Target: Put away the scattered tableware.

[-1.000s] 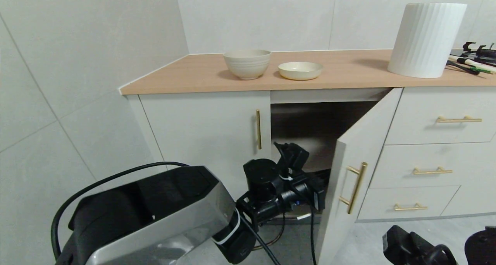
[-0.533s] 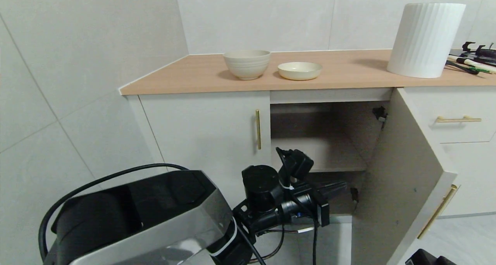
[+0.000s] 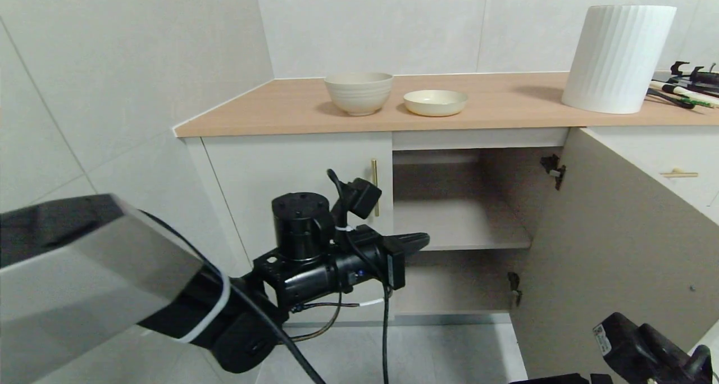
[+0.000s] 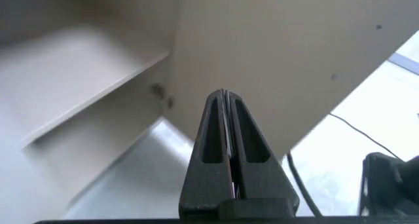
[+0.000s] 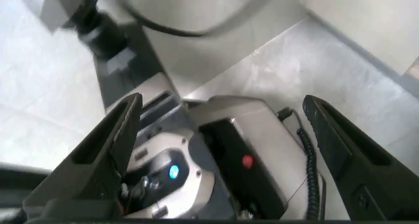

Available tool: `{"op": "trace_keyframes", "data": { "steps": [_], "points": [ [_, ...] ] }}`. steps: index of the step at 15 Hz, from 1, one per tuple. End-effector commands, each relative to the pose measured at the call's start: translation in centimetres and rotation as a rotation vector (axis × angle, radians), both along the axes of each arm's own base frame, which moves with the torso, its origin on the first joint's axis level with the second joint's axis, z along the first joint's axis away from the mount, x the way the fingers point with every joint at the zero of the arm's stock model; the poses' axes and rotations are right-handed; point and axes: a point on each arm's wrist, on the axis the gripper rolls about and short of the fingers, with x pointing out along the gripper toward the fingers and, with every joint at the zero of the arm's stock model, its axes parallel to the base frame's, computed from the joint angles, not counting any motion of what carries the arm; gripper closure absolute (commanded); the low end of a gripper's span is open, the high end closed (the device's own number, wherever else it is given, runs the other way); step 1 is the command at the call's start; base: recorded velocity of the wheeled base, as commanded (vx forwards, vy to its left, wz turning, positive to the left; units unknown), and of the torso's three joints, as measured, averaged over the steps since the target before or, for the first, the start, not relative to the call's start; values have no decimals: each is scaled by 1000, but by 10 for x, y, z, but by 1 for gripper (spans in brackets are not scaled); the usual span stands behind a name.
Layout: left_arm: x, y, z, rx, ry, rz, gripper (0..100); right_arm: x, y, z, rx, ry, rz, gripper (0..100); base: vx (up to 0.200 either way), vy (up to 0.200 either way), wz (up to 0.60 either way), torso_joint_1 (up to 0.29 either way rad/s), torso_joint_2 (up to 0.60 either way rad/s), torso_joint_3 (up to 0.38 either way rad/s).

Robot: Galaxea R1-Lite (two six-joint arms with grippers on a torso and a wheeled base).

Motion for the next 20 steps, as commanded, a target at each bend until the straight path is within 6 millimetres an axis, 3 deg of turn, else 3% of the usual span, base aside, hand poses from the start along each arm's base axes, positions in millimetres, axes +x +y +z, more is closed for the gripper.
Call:
{"op": "trace_keyframes", "data": {
  "steps": [1,2,3,7,8,12,15,18,20],
  "points": [
    [-19,54,42,-3,-8,100,100,7,4,2,-2,3,-33,0,0,0,0,0,0,0],
    [-33,80,53,21,30,155,100,22,5,3,-23,-20,-162,0,0,0,0,0,0,0],
    [-40,94,56,31,46,186,100,29,7,5,-35,-39,-241,0,0,0,0,0,0,0],
    [-55,118,66,19,29,244,100,49,12,8,-44,-53,-328,0,0,0,0,0,0,0],
    [-57,120,67,17,25,249,0,53,15,12,-33,-60,-330,0,0,0,0,0,0,0],
    [-81,138,89,17,19,284,0,88,28,39,35,-118,-398,0,0,0,0,0,0,0],
    [-96,153,102,36,48,332,0,102,39,52,-34,-67,-398,0,0,0,0,0,0,0],
    [-89,156,107,38,42,393,0,127,36,76,-69,-36,-466,0,0,0,0,0,0,0],
    [-82,155,102,52,51,438,0,121,29,65,-100,13,-486,0,0,0,0,0,0,0]
  ]
}}
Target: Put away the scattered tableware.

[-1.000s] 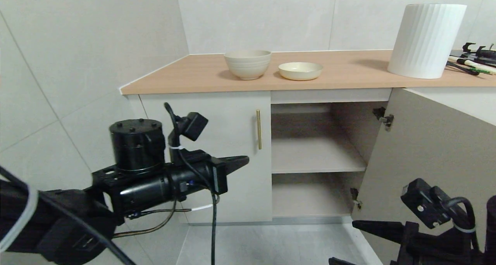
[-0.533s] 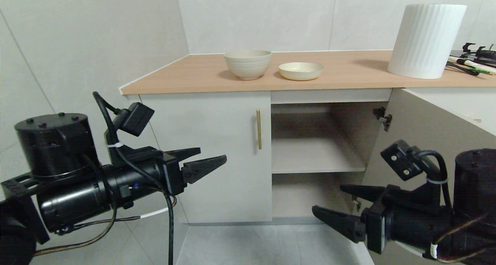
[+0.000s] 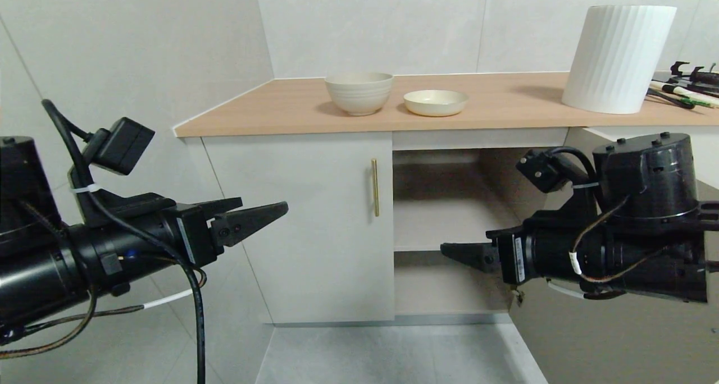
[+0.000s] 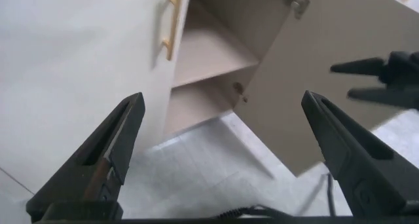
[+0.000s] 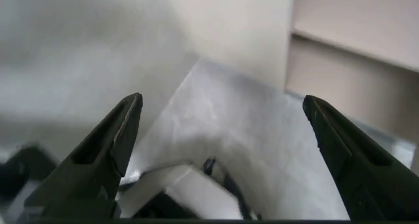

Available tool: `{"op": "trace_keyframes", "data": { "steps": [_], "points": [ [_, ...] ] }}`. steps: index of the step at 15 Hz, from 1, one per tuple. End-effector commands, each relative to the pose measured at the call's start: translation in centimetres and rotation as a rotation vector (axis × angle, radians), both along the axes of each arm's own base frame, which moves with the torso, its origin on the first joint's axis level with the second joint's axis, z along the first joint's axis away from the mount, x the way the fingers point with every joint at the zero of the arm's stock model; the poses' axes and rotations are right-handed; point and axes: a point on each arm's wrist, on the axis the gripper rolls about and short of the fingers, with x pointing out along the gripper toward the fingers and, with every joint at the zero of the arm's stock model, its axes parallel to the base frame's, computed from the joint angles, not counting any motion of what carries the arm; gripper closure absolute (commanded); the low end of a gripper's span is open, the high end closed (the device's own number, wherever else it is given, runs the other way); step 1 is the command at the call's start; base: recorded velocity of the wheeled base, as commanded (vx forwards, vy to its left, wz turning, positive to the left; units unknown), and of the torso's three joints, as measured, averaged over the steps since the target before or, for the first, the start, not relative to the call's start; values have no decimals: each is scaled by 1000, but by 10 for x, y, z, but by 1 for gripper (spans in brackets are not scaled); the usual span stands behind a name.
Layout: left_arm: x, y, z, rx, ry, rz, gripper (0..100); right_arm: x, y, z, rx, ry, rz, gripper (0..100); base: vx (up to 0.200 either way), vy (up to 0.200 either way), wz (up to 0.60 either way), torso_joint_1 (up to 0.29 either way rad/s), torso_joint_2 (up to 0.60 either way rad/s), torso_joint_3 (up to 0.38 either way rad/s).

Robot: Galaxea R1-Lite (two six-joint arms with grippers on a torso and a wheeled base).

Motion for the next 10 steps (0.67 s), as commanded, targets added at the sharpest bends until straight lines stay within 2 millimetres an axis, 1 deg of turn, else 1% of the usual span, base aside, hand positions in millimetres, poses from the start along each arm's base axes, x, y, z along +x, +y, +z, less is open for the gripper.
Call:
{"op": "trace_keyframes", "data": {
  "steps": [1,3,7,10],
  "points": [
    [5,-1,-3,4,10,9,0,-1,-6,-8,-17,23,-28,0,0,0,0,0,0,0],
    [5,-1,-3,4,10,9,0,-7,-10,10,21,-26,-38,0,0,0,0,0,0,0],
    [5,-1,-2,8,7,9,0,-11,-9,4,10,-17,-21,0,0,0,0,0,0,0],
    [5,0,-1,9,-1,10,0,-12,-9,-3,-22,-14,-9,0,200,0,0,-1,4,5]
  ]
}}
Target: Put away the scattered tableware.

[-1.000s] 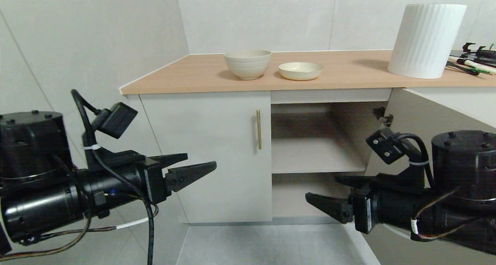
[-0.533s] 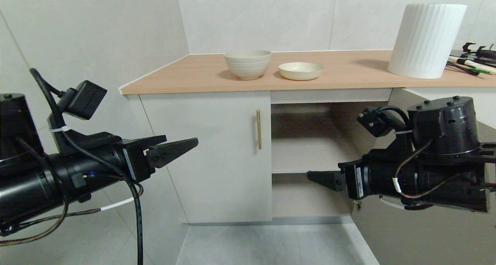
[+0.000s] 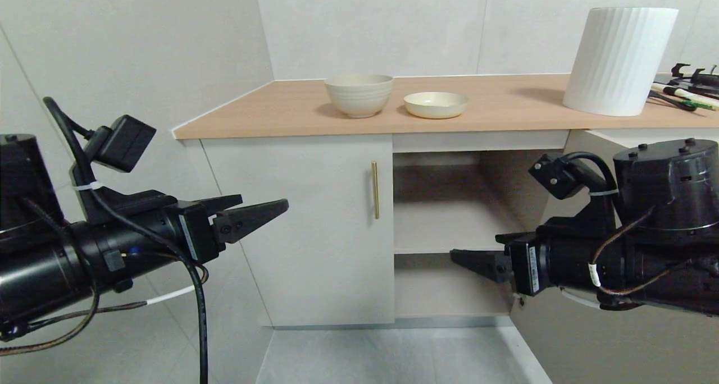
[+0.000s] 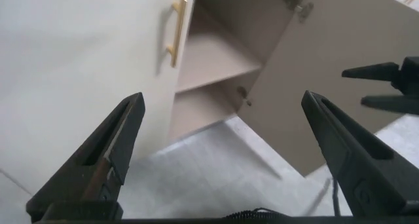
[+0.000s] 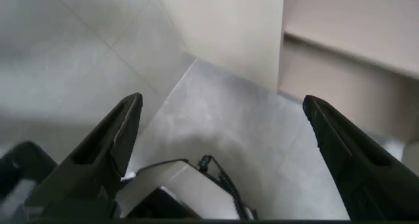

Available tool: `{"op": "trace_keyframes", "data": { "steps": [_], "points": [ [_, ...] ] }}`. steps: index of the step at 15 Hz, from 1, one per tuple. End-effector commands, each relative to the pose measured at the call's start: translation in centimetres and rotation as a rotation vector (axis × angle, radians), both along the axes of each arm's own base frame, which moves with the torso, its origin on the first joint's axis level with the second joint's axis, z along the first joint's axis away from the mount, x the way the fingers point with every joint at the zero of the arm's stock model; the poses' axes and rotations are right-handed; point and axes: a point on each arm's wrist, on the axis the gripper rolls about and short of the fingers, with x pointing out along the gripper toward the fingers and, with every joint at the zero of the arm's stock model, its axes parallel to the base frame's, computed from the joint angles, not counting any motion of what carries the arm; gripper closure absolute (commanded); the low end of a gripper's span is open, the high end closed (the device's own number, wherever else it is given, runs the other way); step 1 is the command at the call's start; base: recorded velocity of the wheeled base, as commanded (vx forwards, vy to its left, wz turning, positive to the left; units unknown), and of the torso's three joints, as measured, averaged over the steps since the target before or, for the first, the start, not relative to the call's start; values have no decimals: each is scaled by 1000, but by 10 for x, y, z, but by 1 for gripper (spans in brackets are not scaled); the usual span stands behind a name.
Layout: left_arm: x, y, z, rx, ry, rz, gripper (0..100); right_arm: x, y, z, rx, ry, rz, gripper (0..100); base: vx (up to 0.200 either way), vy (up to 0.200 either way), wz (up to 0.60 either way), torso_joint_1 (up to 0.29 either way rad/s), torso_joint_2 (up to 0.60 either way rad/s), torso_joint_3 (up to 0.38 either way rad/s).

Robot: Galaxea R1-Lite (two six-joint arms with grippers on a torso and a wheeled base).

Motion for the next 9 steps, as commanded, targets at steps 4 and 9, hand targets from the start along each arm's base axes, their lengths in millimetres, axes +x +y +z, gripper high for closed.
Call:
{"op": "trace_keyframes", "data": {
  "steps": [4,9],
  "points": [
    [1,1,-1,1,4,7,0,-2,-2,-9,-2,-65,21,0,200,0,0,1,0,4],
    [0,3,1,-1,-3,13,0,1,1,-20,-33,-79,36,0,200,0,0,1,2,4]
  ]
}}
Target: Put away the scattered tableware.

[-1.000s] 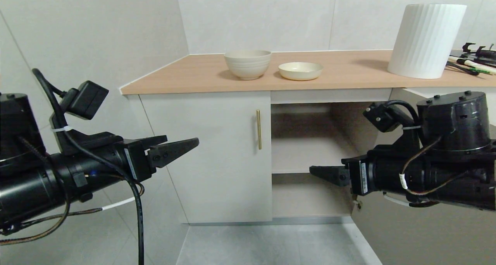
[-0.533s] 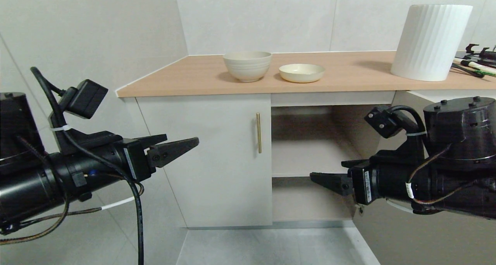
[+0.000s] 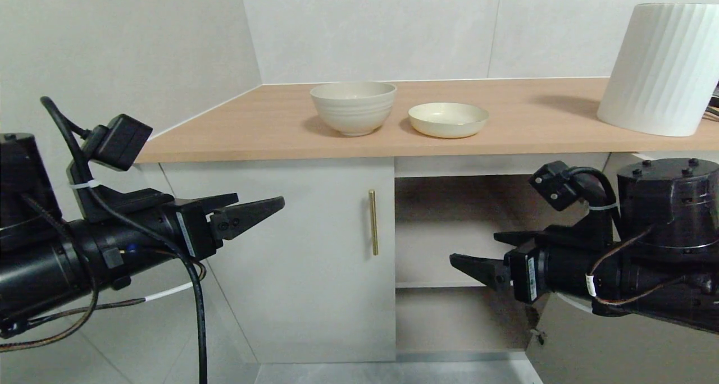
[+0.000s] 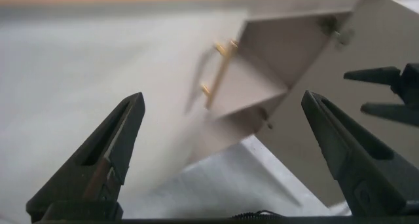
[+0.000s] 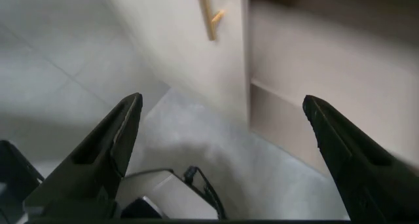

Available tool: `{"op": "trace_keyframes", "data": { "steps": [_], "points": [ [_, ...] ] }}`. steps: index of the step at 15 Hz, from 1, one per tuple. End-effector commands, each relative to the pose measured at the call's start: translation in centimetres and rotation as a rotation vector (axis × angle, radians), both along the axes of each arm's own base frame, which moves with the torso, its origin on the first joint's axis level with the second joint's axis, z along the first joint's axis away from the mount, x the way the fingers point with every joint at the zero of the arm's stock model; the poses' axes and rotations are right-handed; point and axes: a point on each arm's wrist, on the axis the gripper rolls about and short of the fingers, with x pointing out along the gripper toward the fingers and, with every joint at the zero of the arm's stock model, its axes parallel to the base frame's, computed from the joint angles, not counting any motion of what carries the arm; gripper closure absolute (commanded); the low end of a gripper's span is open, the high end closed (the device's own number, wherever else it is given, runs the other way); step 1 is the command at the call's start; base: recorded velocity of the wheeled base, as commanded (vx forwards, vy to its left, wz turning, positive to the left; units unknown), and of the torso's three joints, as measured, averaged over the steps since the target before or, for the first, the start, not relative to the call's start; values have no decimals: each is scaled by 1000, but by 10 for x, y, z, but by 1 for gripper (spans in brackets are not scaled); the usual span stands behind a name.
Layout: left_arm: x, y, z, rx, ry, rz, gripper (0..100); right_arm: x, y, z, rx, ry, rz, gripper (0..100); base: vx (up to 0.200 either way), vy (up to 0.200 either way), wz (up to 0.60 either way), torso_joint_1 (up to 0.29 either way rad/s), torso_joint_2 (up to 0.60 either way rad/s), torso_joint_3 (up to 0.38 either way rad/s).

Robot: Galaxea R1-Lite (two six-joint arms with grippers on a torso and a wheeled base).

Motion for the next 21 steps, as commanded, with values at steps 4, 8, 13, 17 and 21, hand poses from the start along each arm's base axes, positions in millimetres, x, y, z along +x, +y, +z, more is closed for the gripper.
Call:
{"op": "trace_keyframes", "data": {
  "steps": [4,8,13,17,21],
  "points": [
    [-12,3,9,-15,-32,-5,0,1,1,-4,-11,11,5,0,0,0,0,0,0,0],
    [-11,3,8,-14,-27,-7,0,0,1,-5,-23,2,11,0,0,0,0,0,0,0],
    [-1,0,0,-4,7,-2,0,0,1,-8,-31,9,11,0,0,0,0,21,-93,-71],
    [4,-1,-1,-7,18,-7,0,2,1,-6,-14,-14,8,0,0,0,0,112,-351,-287],
    [14,-5,-9,-20,71,-3,0,4,1,-7,-14,-12,3,0,0,0,0,173,-503,-289]
  ]
}}
